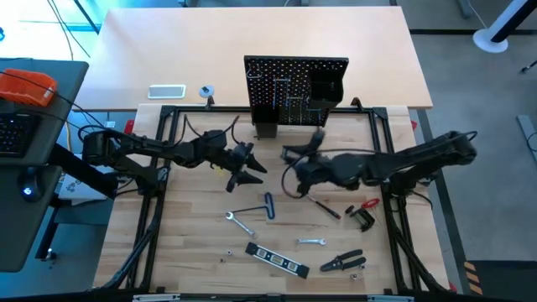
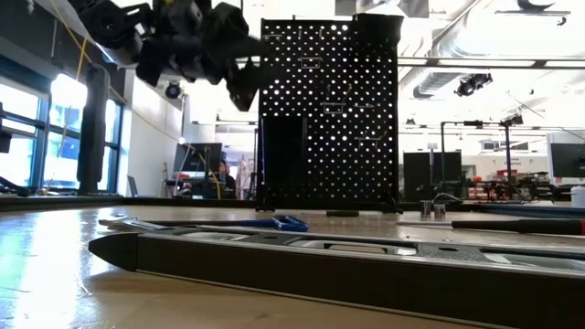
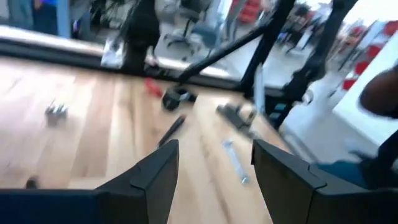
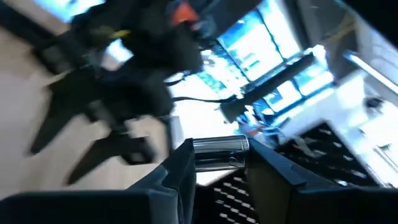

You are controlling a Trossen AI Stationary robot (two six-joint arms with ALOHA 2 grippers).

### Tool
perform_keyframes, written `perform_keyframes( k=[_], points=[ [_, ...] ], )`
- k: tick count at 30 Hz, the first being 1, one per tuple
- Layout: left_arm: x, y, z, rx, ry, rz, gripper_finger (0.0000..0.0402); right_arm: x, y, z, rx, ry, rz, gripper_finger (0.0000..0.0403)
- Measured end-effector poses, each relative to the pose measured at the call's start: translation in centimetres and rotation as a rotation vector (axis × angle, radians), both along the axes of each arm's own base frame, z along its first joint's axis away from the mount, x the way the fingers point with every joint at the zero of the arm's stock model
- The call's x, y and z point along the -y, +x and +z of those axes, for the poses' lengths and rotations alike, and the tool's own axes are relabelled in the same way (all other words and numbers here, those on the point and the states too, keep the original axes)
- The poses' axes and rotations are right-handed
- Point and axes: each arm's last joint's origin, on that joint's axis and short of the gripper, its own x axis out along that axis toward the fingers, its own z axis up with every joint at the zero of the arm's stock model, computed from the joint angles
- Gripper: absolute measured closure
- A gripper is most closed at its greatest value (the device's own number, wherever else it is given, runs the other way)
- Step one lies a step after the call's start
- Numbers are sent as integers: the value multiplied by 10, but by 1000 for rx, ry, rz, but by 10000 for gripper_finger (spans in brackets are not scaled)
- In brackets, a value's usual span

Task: Hang tools onto peg board
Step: Put the bolts on the pegboard

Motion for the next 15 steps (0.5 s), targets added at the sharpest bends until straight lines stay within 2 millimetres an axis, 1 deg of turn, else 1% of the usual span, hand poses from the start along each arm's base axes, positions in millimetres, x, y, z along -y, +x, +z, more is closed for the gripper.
perform_keyframes(
  k=[5,9,12,15],
  points=[
    [3,-2,-10,-91,52,31,207,17,-24,36,113,9,-103,289],
    [10,-2,-13,-118,87,26,207,36,-37,62,154,15,-186,289],
    [15,-1,-14,-121,99,9,207,54,-43,75,132,23,-277,289],
    [19,-1,-14,-126,114,6,207,73,-49,85,120,73,-350,289]
  ],
)
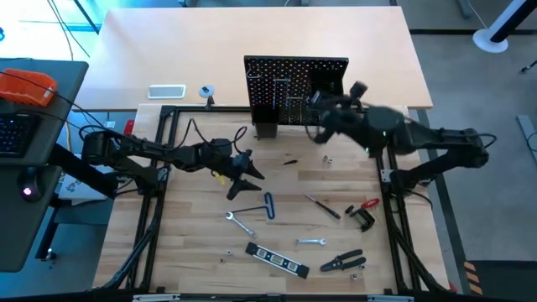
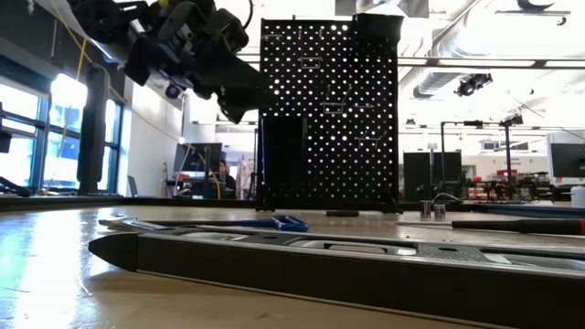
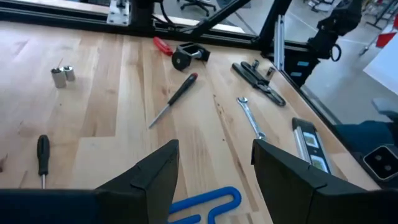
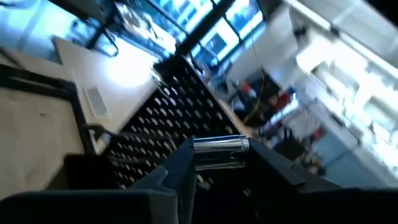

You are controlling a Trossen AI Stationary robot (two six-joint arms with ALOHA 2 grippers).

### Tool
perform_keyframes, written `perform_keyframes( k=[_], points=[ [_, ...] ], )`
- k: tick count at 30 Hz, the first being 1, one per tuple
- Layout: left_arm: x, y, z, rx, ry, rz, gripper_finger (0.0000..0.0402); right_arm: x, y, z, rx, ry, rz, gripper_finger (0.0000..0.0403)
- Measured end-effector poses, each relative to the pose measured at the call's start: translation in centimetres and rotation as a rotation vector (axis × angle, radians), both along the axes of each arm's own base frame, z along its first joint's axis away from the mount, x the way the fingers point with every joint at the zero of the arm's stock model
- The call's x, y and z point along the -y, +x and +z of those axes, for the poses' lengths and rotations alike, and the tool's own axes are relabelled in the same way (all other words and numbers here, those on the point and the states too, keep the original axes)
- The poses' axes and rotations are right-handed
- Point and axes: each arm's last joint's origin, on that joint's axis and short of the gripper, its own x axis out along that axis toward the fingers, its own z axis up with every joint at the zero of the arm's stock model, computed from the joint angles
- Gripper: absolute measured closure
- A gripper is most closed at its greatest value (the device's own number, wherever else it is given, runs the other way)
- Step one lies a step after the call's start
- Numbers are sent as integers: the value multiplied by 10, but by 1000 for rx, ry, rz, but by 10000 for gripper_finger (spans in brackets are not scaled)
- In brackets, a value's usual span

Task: Hang tools onto peg board
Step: Put the bolts on the pegboard

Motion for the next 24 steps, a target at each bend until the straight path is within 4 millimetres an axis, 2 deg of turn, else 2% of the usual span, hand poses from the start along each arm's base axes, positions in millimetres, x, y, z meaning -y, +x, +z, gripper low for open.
perform_keyframes(
  k=[5,10,17,24],
  points=[
    [5,-1,-3,-34,27,1,207,26,-15,13,19,143,-63,289],
    [8,-1,-4,-39,28,-10,207,43,-26,18,40,297,-39,289],
    [8,-1,-4,-41,12,-3,207,60,-19,4,-48,426,-45,289],
    [10,-1,-4,-48,-4,-2,207,70,-14,-3,-87,449,-70,286]
  ],
)
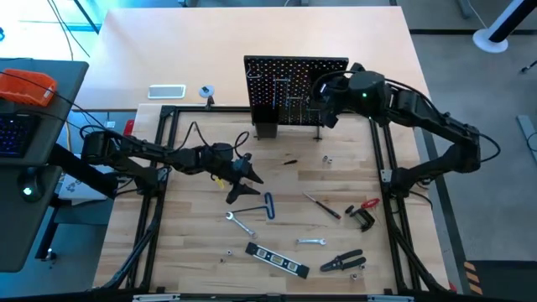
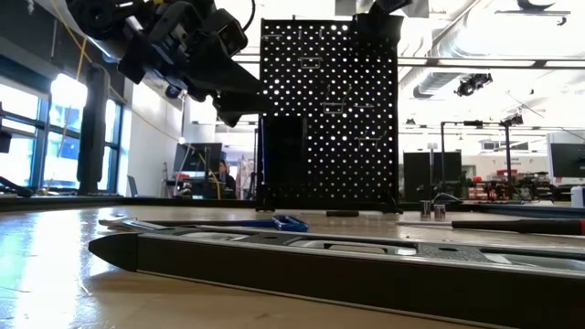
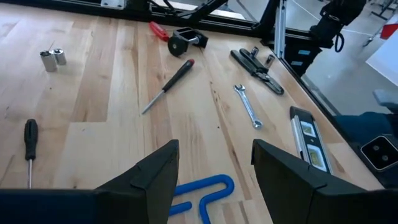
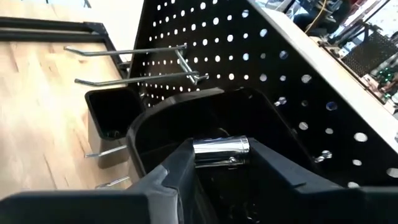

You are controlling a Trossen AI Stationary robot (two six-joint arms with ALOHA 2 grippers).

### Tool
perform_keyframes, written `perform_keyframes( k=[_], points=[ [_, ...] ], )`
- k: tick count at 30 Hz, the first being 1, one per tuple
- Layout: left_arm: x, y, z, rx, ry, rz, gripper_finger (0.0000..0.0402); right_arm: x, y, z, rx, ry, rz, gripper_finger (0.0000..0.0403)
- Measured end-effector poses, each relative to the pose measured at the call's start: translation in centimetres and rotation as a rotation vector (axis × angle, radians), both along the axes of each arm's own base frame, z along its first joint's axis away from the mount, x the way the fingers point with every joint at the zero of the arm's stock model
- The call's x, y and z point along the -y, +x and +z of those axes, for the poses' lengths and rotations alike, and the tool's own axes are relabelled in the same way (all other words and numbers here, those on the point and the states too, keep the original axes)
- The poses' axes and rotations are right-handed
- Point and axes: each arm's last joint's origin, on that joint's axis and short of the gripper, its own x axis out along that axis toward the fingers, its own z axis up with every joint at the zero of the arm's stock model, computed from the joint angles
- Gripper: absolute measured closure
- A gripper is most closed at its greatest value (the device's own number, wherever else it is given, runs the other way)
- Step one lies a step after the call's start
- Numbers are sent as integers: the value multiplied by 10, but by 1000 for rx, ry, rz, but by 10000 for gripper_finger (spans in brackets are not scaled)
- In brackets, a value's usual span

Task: Hang tools onto peg board
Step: Put the bolts on the pegboard

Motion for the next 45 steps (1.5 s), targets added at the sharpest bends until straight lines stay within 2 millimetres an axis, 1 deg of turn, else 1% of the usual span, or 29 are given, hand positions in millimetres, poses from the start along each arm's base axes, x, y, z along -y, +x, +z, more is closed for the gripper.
perform_keyframes(
  k=[7,14,22,25,29,34,38,45],
  points=[
    [2,0,0,-2,0,-6,207,-2,-5,5,34,-10,4,256],
    [2,0,0,2,8,-9,207,-2,-5,6,33,-13,6,222],
    [2,0,0,-2,7,-9,207,-3,-8,12,58,-54,21,217],
    [2,0,-1,-11,8,-10,207,-10,-12,19,82,-83,64,217],
    [2,-1,-2,-16,11,-11,207,-25,-22,28,116,-104,143,217],
    [1,-1,-2,-11,34,-10,207,-46,-35,31,112,-80,250,217],
    [1,-1,-4,-33,35,-8,207,-60,-43,25,70,3,359,217],
    [5,-7,-13,-145,14,-39,207,-76,-44,6,-31,187,470,217]
  ],
)
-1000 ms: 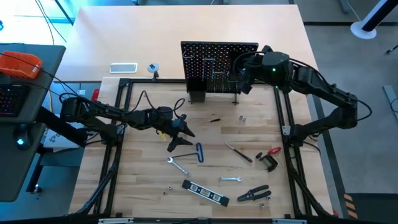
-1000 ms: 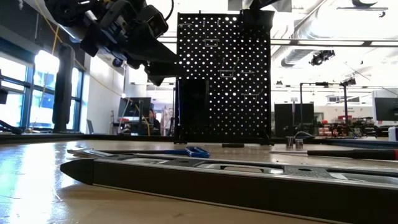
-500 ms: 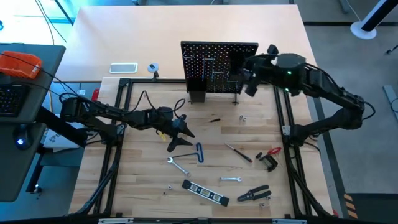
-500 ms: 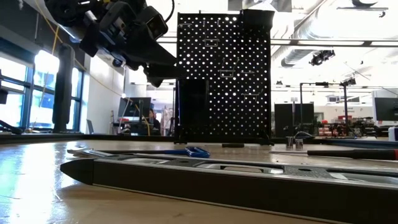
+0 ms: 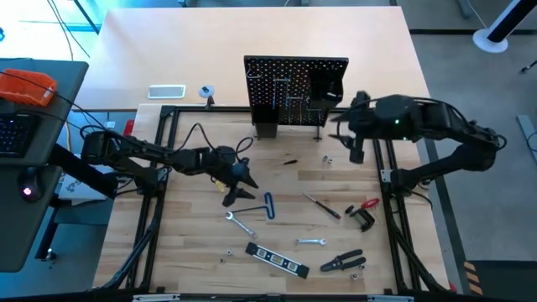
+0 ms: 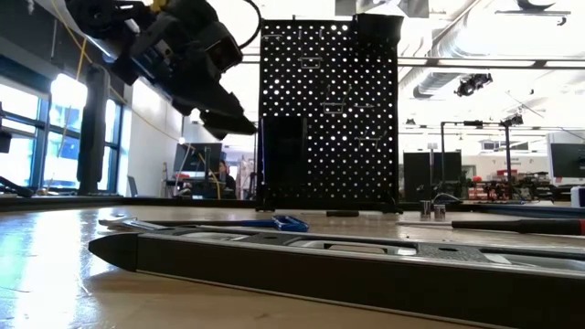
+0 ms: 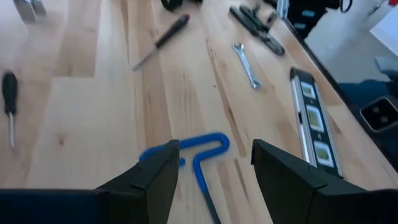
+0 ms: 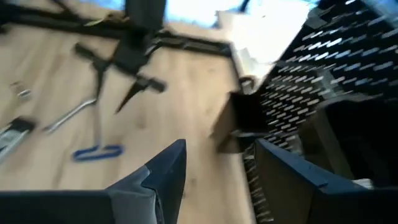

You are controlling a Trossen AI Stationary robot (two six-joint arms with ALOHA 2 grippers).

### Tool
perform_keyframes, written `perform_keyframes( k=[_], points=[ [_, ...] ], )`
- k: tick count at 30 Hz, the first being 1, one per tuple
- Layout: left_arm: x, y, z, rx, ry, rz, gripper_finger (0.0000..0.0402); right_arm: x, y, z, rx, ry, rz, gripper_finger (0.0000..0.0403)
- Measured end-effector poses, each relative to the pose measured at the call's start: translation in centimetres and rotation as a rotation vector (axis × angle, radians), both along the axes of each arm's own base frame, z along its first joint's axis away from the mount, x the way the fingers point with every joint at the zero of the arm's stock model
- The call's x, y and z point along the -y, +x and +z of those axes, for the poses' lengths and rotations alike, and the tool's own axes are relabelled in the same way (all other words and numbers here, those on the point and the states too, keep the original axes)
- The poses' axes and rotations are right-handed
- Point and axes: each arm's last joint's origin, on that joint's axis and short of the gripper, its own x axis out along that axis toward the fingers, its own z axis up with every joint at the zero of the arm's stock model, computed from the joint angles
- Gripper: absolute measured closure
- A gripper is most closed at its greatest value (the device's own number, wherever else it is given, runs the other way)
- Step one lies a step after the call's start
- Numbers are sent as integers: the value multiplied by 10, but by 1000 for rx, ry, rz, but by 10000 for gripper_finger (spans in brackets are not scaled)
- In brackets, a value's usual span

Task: Hang tools onto peg board
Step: Put the bolts on the pegboard

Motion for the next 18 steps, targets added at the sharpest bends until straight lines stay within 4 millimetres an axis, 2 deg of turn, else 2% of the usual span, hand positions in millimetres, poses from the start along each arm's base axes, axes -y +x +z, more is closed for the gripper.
perform_keyframes(
  k=[8,18],
  points=[
    [30,-8,-9,-113,23,-127,217,-17,13,-36,-100,108,179,217],
    [81,-23,-18,-241,103,-149,236,-33,40,-118,-149,198,284,217]
  ],
)
